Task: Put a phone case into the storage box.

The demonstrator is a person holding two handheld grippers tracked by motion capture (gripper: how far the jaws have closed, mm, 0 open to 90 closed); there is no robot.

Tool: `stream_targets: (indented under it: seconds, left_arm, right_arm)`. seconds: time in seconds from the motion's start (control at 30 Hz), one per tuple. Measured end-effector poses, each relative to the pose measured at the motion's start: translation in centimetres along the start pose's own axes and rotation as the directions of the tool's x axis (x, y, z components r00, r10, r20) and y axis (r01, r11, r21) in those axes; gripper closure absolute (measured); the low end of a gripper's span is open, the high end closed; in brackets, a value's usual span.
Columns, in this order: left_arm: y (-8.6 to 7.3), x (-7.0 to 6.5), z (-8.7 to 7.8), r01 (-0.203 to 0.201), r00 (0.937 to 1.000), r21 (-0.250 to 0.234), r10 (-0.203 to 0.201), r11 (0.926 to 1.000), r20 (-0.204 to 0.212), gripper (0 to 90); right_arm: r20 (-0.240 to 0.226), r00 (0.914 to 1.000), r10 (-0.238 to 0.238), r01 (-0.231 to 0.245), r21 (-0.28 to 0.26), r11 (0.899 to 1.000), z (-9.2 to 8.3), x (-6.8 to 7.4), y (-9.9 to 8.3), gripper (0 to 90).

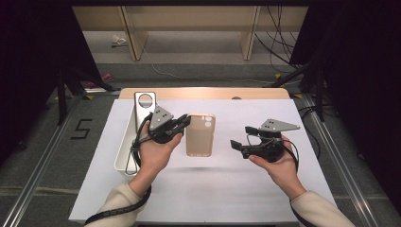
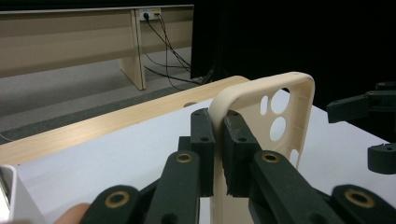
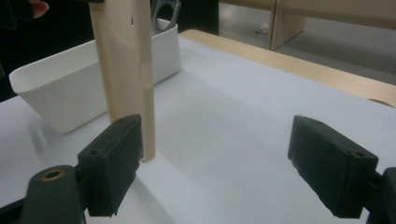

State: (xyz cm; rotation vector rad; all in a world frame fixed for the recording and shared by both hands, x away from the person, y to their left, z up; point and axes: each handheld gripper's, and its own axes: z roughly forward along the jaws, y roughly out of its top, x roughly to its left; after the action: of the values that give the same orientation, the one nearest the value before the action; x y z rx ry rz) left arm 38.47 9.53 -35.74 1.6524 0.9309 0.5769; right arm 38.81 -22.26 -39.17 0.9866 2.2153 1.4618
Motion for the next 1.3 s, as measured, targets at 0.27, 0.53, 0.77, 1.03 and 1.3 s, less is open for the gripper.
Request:
stream_targets:
  seconds: [0.27,0.53,0.77,1.03,1.3]
  left_arm:
    - [0.4,0.5,-0.5,-0.005,1.0,-0.01,0.005,0.9999,-0.008,83.8]
    - [0.6,0.8,-0.8,-0.006,0.9999,-0.011,0.006,0.9999,-0.011,83.8]
    - [0.9,1.1,-1.1,-0.004,0.9999,-0.019,0.004,0.9998,-0.017,83.8]
    - [1.2,1.2,-1.4,-0.004,0.9998,-0.031,0.003,0.9995,-0.017,83.8]
    - [1.3,1.6,-1.6,-0.004,0.9997,-0.03,0.003,0.9995,-0.023,83.8]
  right_arm:
    - [0.026,0.9997,0.006,-0.006,-0.005,1.0,-0.8,-0.6,-0.5,18.2]
    - [0.042,0.9988,0.023,-0.023,-0.011,1.0,-1.7,-1.3,-1.0,17.2]
    - [0.052,0.9981,0.033,-0.032,-0.022,0.999,-2.3,-1.6,-1.3,17.0]
    - [0.057,0.9977,0.036,-0.035,-0.027,0.999,-2.7,-2.0,-1.6,17.0]
    - [0.06,0.9974,0.039,-0.037,-0.025,0.999,-2.9,-2.1,-1.8,17.0]
